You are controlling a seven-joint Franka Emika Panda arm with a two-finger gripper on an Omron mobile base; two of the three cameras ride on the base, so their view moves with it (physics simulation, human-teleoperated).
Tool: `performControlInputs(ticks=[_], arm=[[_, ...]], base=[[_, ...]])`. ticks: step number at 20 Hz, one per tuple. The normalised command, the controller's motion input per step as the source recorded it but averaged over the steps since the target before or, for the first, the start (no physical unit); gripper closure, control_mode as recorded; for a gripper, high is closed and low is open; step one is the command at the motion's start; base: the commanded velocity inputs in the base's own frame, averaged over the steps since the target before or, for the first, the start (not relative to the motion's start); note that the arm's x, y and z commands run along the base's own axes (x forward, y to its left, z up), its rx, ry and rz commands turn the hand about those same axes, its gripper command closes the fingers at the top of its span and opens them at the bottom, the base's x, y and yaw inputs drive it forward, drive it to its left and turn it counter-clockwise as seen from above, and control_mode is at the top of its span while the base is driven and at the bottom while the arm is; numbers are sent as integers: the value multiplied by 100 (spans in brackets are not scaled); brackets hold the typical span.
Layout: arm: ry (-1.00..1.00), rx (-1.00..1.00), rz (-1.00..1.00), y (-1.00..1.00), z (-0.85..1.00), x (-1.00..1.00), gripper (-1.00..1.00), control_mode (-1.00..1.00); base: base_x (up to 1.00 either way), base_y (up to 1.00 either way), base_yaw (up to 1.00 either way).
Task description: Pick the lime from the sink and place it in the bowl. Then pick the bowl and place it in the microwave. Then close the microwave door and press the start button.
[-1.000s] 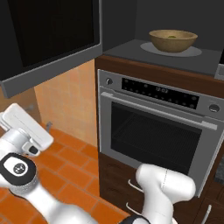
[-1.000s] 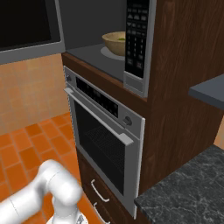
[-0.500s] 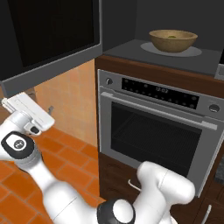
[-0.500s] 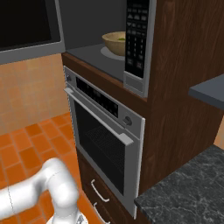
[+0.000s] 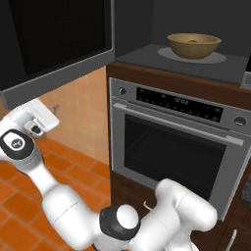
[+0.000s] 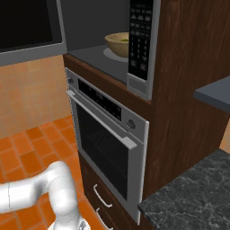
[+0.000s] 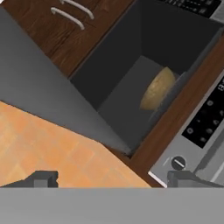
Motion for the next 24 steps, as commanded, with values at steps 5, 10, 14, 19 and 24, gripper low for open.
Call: performControlInputs(ticks=[5, 10, 14, 19, 24], arm=[[-27, 19, 4, -34, 49, 0, -100, -100], [-30, 20, 8, -47, 43, -3, -100, -100], [-43, 20, 13, -53, 35, -35, -100, -100], [-42, 24, 16, -66, 29, -50, -100, -100], [-36, 28, 18, -79, 37, -48, -100, -100]], base=[[0, 0, 0], [0, 0, 0], [0, 0, 0], [0, 0, 0], [0, 0, 0]])
